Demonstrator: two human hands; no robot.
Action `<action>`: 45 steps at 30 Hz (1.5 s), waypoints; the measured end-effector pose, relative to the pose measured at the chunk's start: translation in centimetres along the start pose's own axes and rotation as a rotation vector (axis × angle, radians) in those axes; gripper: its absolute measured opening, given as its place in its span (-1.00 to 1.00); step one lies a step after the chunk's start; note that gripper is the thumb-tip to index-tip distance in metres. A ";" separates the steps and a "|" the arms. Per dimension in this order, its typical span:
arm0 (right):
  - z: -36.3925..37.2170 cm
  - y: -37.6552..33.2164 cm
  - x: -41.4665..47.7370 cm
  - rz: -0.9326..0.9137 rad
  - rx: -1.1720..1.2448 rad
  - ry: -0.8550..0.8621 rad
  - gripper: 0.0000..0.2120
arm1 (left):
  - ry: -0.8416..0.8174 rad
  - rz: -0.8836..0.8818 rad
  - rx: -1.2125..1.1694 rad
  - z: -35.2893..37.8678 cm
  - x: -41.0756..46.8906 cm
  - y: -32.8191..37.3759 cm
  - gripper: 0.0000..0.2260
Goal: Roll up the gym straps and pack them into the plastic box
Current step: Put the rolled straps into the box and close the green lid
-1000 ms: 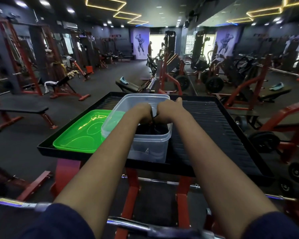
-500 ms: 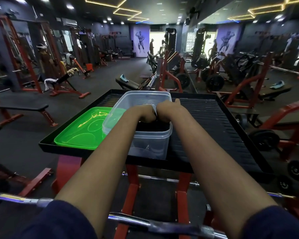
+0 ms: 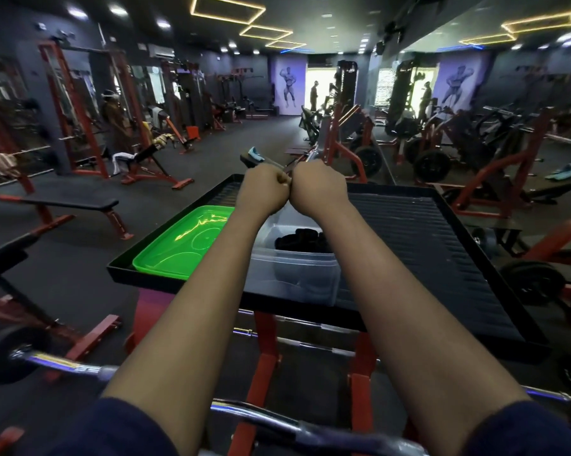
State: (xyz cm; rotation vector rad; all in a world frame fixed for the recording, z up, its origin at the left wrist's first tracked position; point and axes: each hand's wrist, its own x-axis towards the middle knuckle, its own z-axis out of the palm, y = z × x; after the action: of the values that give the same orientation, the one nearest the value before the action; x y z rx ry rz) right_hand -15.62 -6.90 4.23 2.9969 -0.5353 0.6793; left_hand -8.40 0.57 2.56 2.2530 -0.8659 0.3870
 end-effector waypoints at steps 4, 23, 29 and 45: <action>-0.6 -3.9 0.5 -0.044 0.054 0.027 -0.73 | 0.150 -0.047 -0.043 -2.8 -1.0 -2.3 -0.85; 7.7 -17.9 -2.1 -0.301 0.264 -0.332 -0.70 | -0.152 -0.476 0.313 -6.3 -8.5 -17.9 -0.82; 10.3 -17.8 -2.1 -0.276 0.252 -0.435 -0.74 | -0.190 -0.568 0.302 -4.3 -9.0 -20.2 -0.82; 10.7 -17.8 -2.2 -0.261 0.221 -0.207 -0.72 | 0.356 -0.691 -0.144 -3.2 -8.8 -19.2 -0.29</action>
State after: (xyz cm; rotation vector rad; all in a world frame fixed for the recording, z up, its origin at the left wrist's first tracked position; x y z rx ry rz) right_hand -7.07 9.58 -5.46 3.2795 -0.0701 0.4378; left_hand -1.93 17.40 -8.87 2.0988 0.0801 0.3638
